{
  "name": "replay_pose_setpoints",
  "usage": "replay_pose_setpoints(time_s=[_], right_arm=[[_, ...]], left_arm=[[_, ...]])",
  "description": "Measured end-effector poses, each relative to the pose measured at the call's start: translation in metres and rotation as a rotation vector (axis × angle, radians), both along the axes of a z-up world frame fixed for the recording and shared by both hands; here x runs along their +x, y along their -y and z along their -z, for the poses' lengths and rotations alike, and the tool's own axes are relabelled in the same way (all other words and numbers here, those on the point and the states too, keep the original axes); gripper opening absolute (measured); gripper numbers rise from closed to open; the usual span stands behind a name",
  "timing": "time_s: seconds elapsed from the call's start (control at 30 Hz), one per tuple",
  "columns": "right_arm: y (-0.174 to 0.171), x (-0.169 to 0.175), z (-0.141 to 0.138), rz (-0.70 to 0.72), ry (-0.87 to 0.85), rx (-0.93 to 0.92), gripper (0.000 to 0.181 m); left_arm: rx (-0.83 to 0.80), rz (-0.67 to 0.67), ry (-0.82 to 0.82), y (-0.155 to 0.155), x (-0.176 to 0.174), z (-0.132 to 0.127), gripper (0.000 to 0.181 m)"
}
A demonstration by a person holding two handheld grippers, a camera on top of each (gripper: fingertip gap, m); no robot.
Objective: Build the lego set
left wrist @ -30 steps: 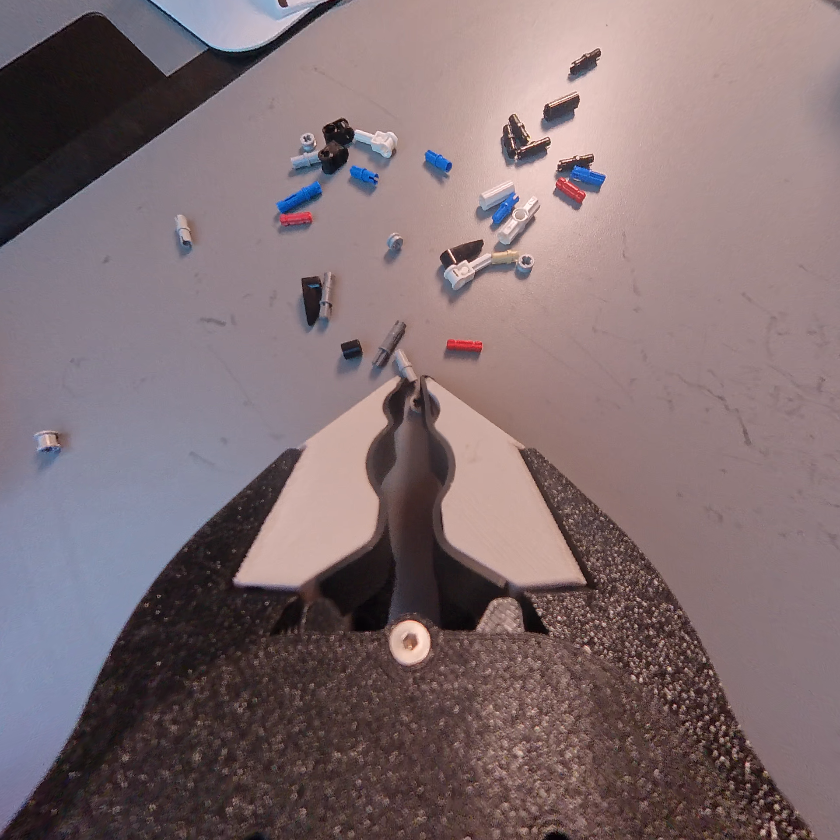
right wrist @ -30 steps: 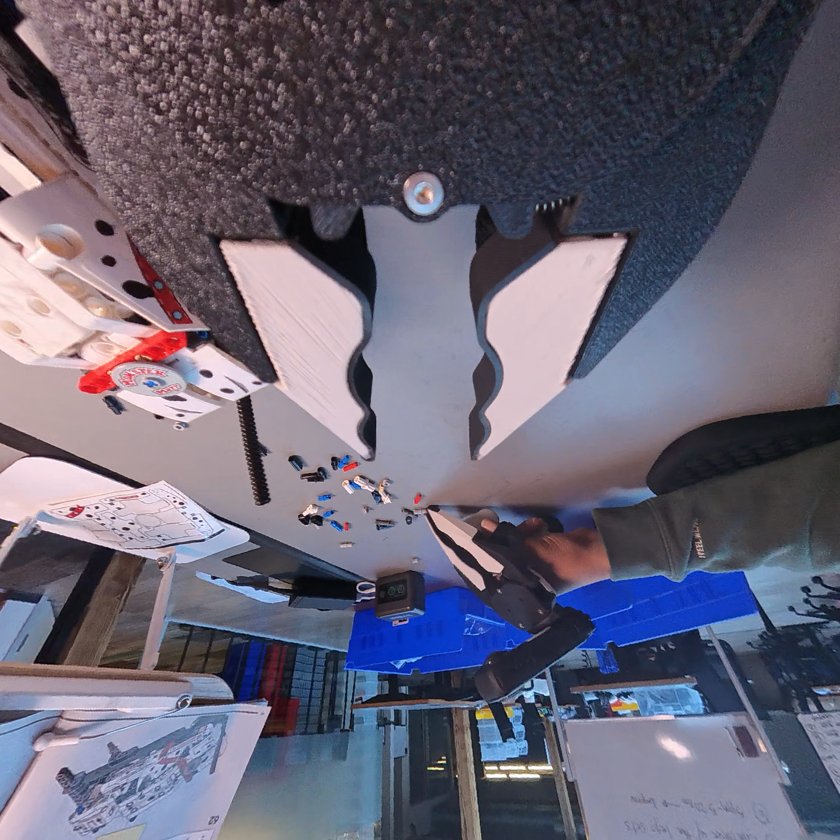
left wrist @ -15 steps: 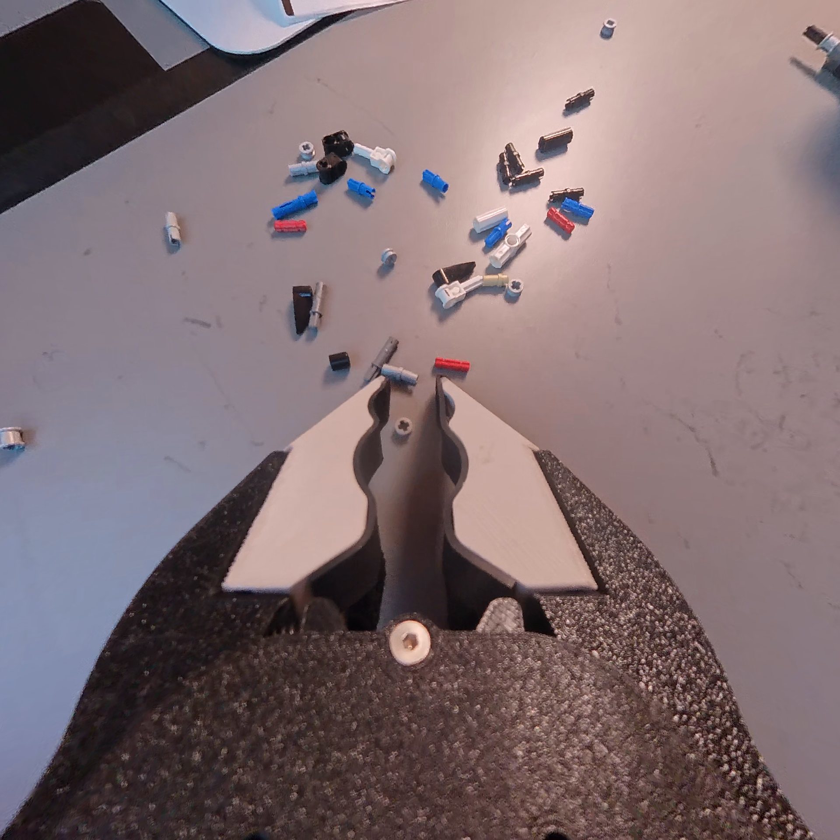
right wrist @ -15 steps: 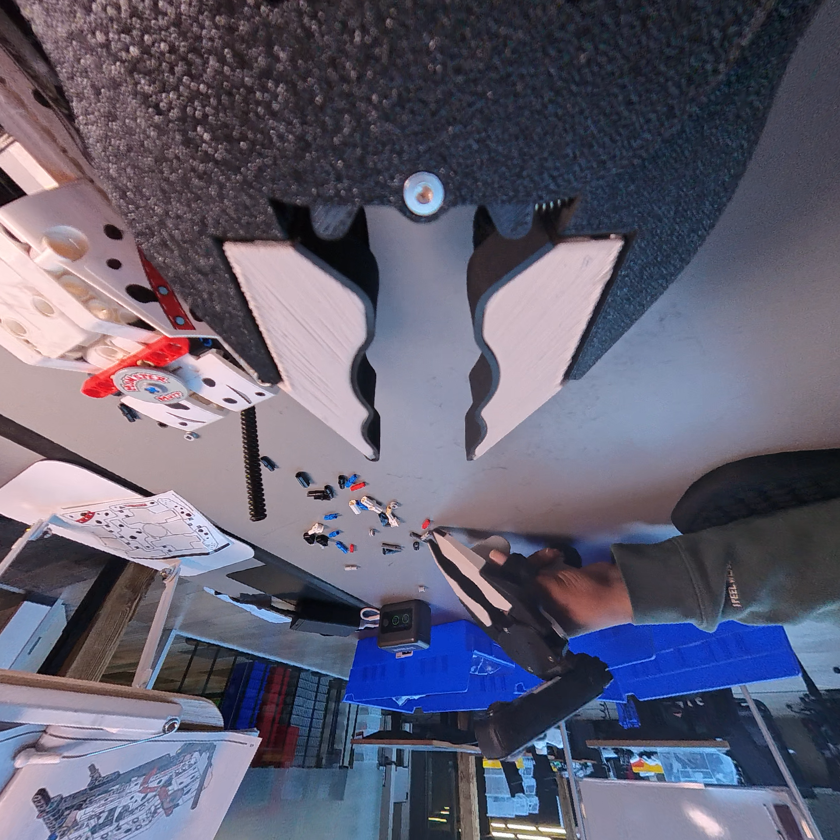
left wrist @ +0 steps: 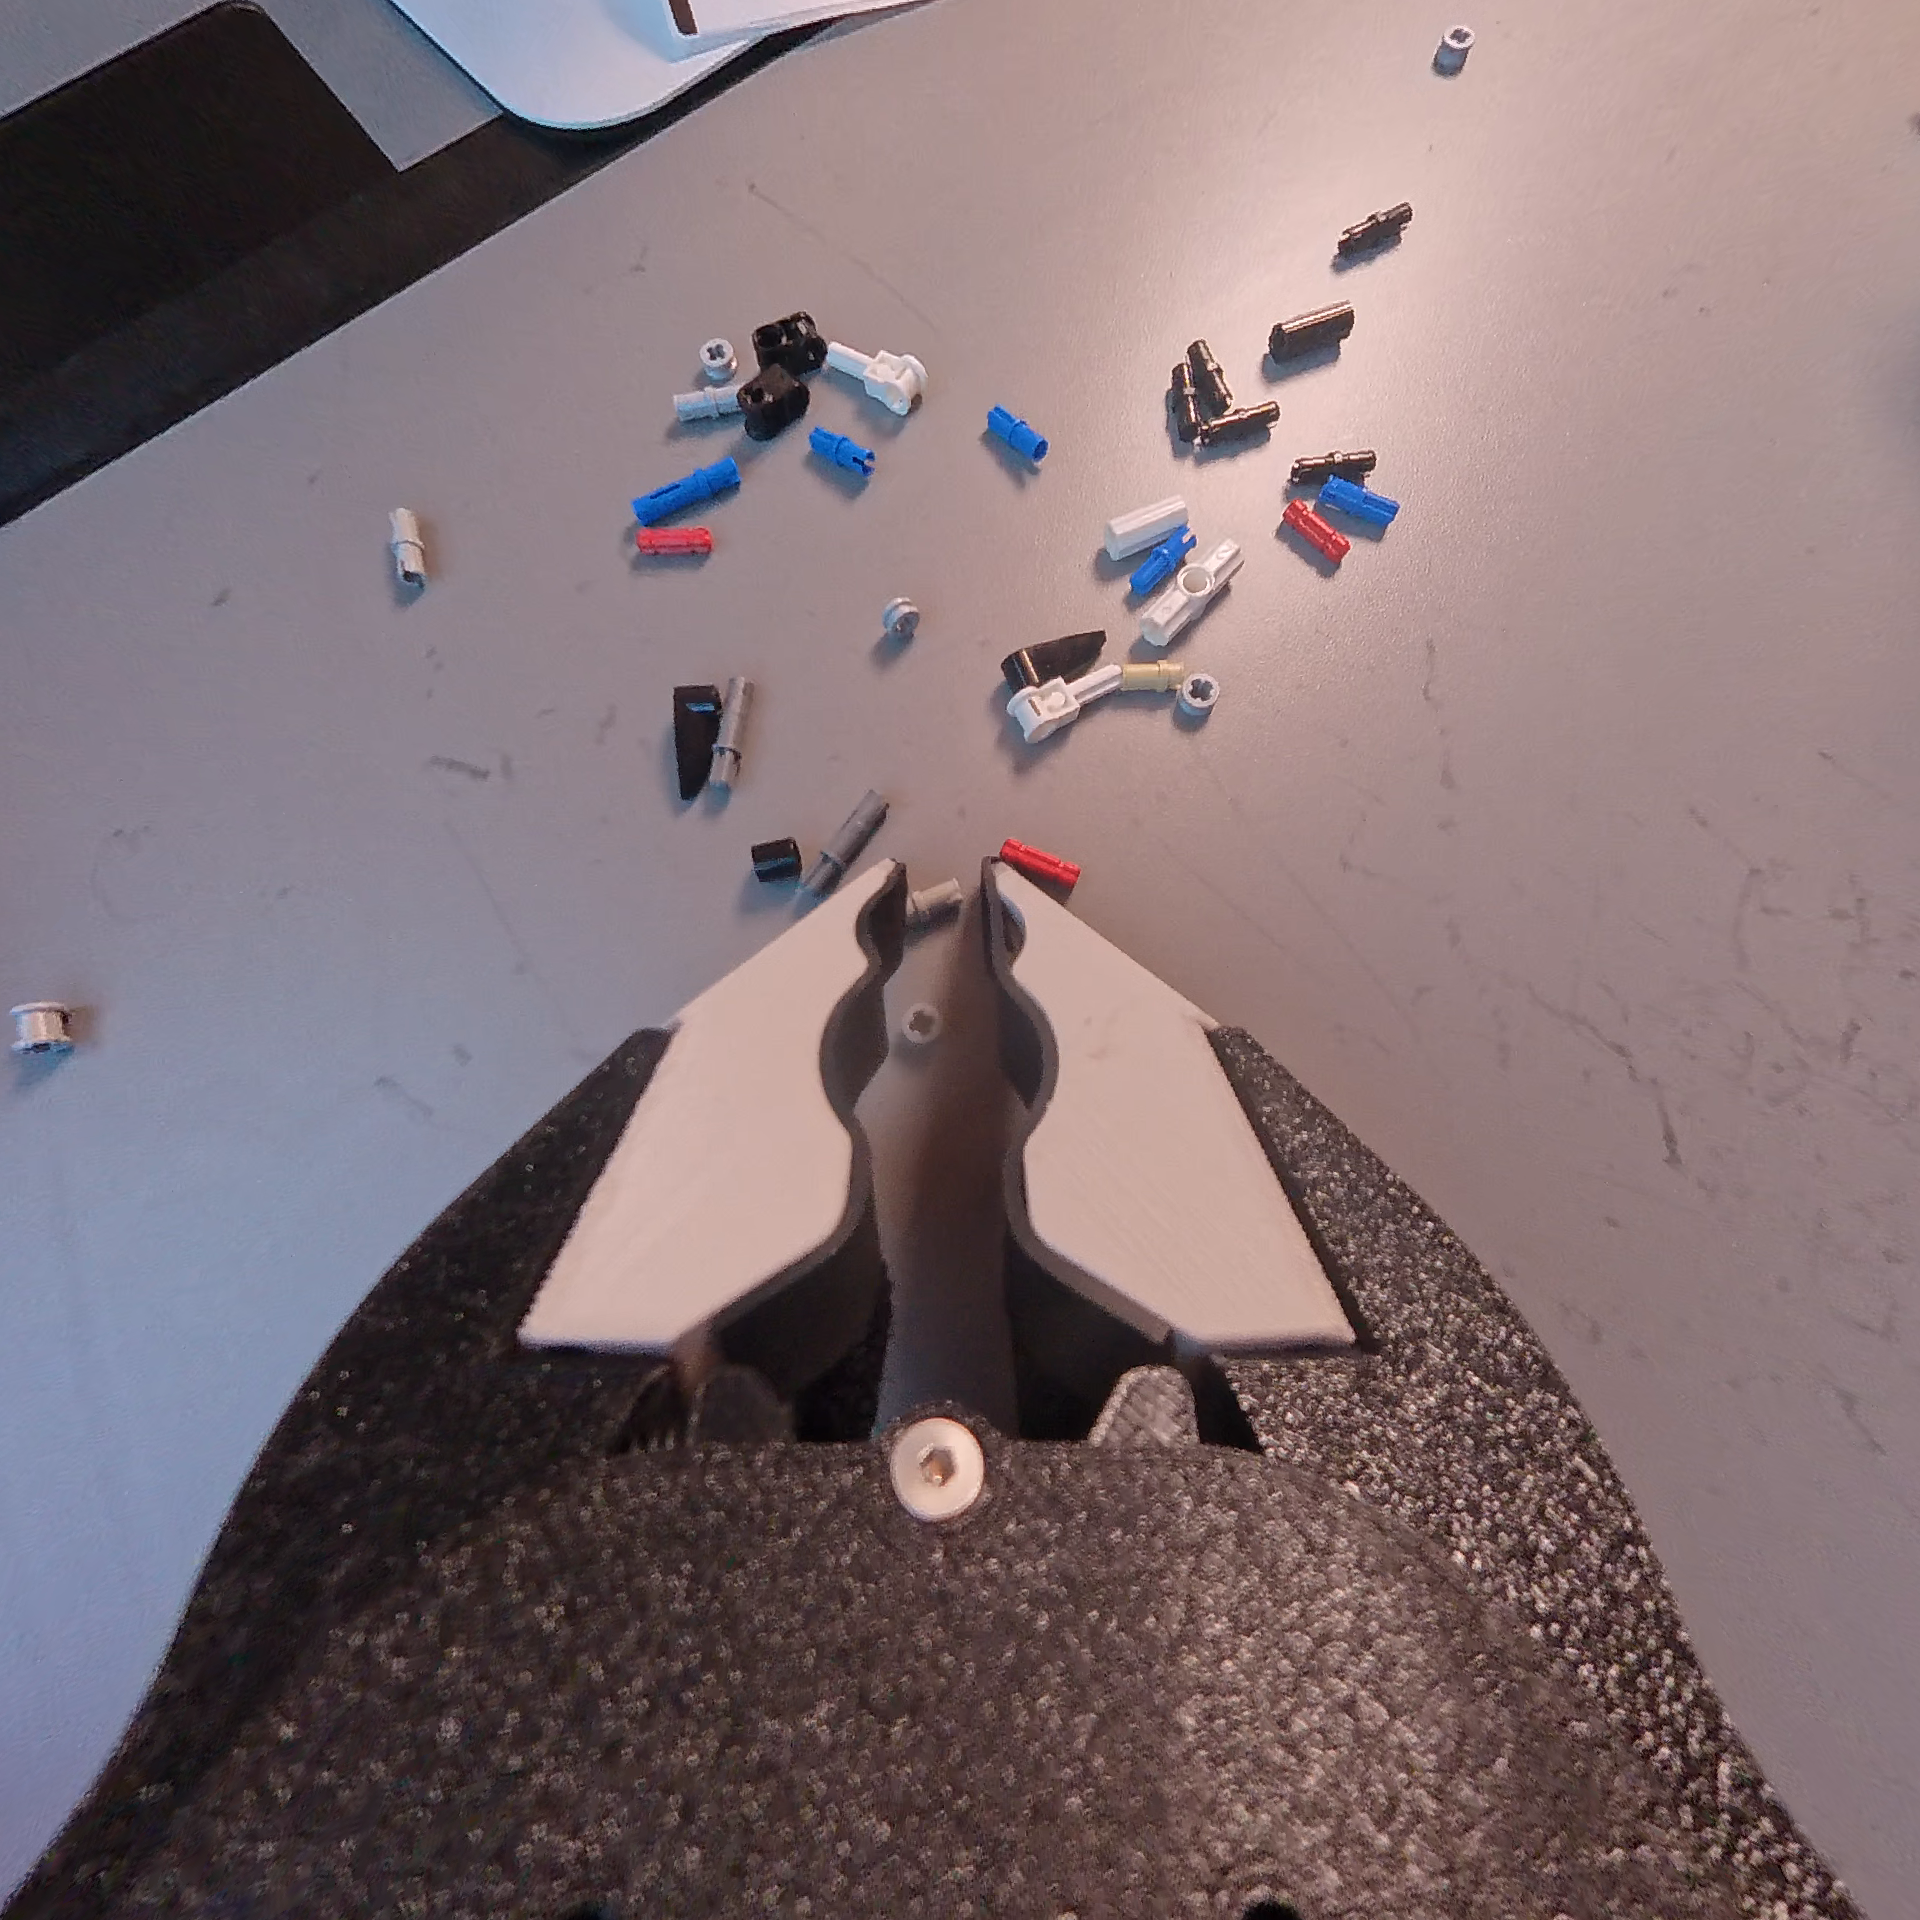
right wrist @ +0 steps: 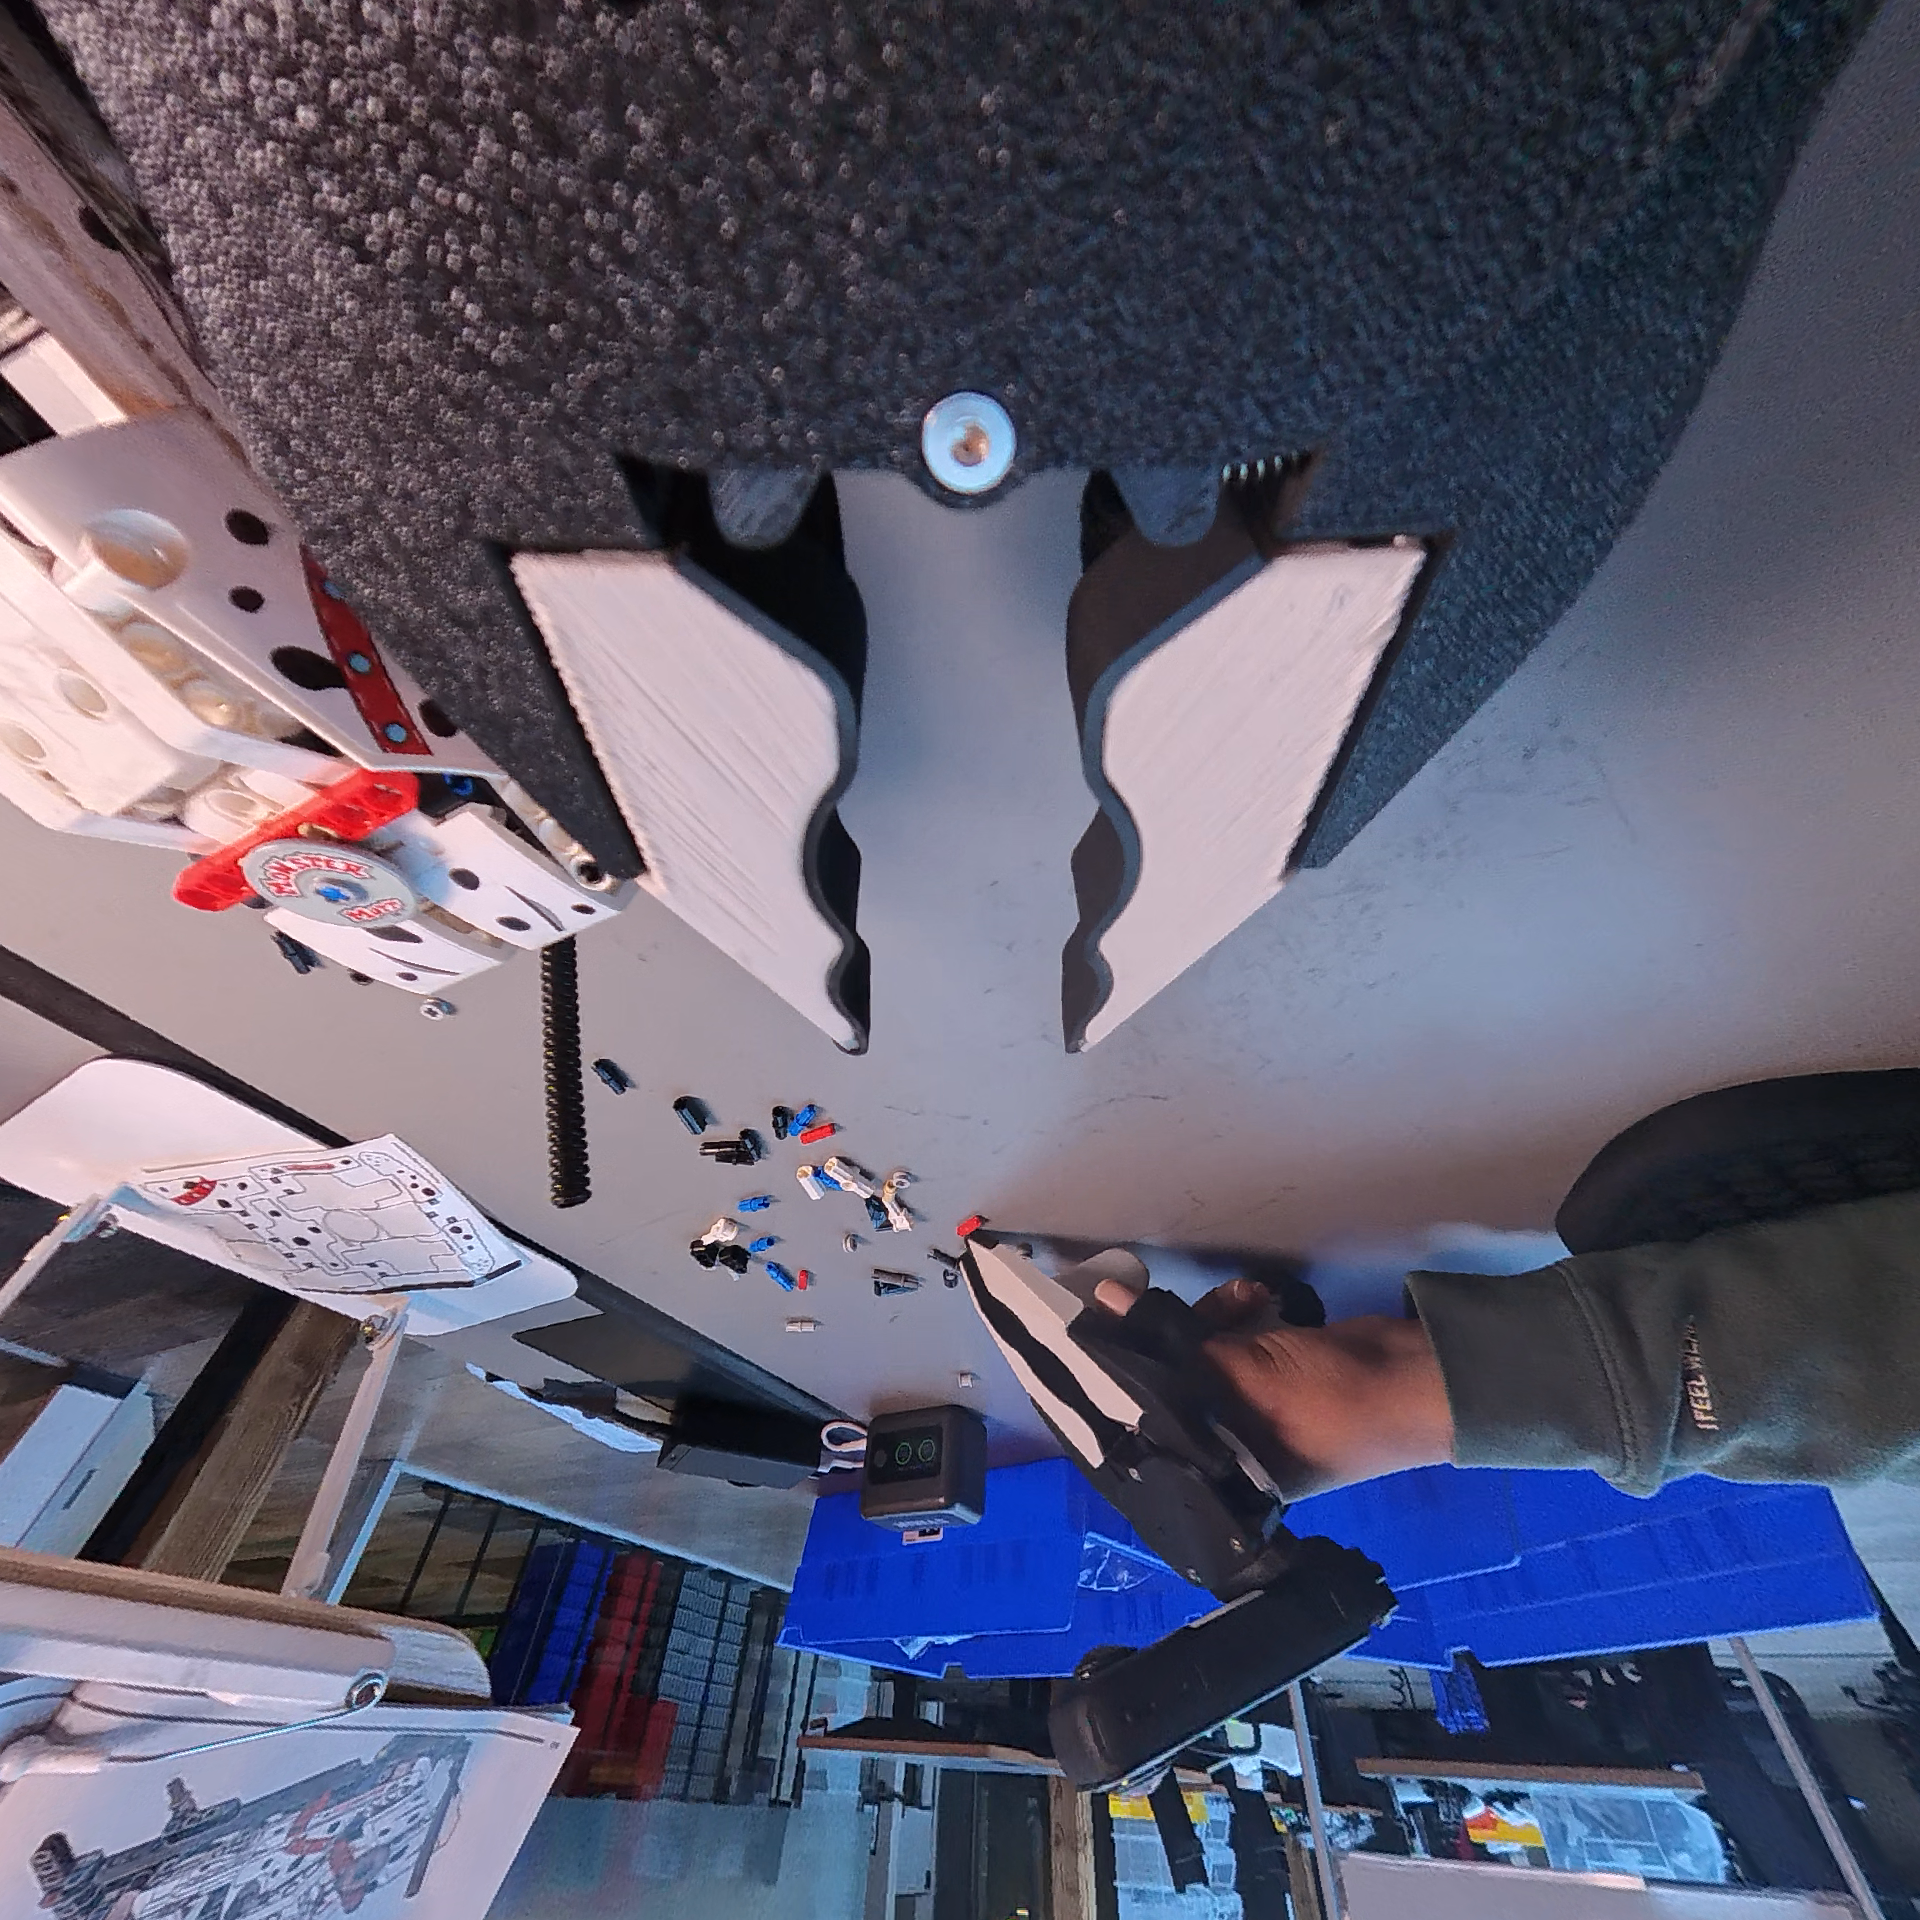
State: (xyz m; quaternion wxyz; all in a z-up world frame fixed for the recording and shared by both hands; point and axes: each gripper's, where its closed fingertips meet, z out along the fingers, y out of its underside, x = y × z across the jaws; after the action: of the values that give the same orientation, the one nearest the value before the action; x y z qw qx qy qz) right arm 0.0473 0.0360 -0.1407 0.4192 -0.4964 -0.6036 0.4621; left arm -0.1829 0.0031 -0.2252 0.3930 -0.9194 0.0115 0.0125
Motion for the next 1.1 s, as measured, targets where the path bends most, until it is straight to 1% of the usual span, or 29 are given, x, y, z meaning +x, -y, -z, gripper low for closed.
replay_pose_setpoints(time_s=[0.2,0.27,0.47,0.57,0.67,0.8,0.83,0.9,0.97,1.03,1.1], right_arm=[[-0.001,0.0,0.0,0.005,0.002,0.001,0.036],[-0.001,0.0,0.001,0.007,0.003,0.004,0.036],[-0.002,0.001,0.002,0.01,0.007,0.019,0.036],[-0.003,0.002,0.002,0.013,0.007,0.024,0.036],[-0.004,0.003,0.001,0.017,0.005,0.029,0.036],[-0.006,0.004,0.001,0.019,0.006,0.021,0.036],[-0.006,0.004,0.002,0.017,0.008,0.018,0.036],[-0.005,0.003,0.002,0.013,0.01,0.018,0.036],[-0.004,0.003,0.003,0.009,0.013,0.022,0.036],[-0.003,0.003,0.003,0.005,0.014,0.025,0.036],[-0.004,0.004,0.003,0.004,0.011,0.025,0.036]], left_arm=[[0.0,-0.007,0.004,0.0,-0.001,0.0,0.008],[-0.001,-0.009,0.004,0.001,-0.002,0.0,0.0],[0.003,-0.018,0.013,0.006,-0.004,-0.001,0.0],[0.006,-0.031,0.01,0.012,-0.006,-0.005,0.0],[0.046,-0.076,-0.003,0.024,-0.015,-0.02,0.01],[0.114,-0.189,0.048,0.042,-0.037,-0.037,0.018],[0.116,-0.207,0.066,0.045,-0.04,-0.037,0.018],[0.092,-0.211,0.095,0.046,-0.043,-0.028,0.02],[0.073,-0.165,0.094,0.039,-0.038,-0.018,0.021],[0.037,-0.116,0.057,0.03,-0.035,-0.009,0.022],[-0.001,-0.094,0.076,0.023,-0.032,-0.003,0.023]])
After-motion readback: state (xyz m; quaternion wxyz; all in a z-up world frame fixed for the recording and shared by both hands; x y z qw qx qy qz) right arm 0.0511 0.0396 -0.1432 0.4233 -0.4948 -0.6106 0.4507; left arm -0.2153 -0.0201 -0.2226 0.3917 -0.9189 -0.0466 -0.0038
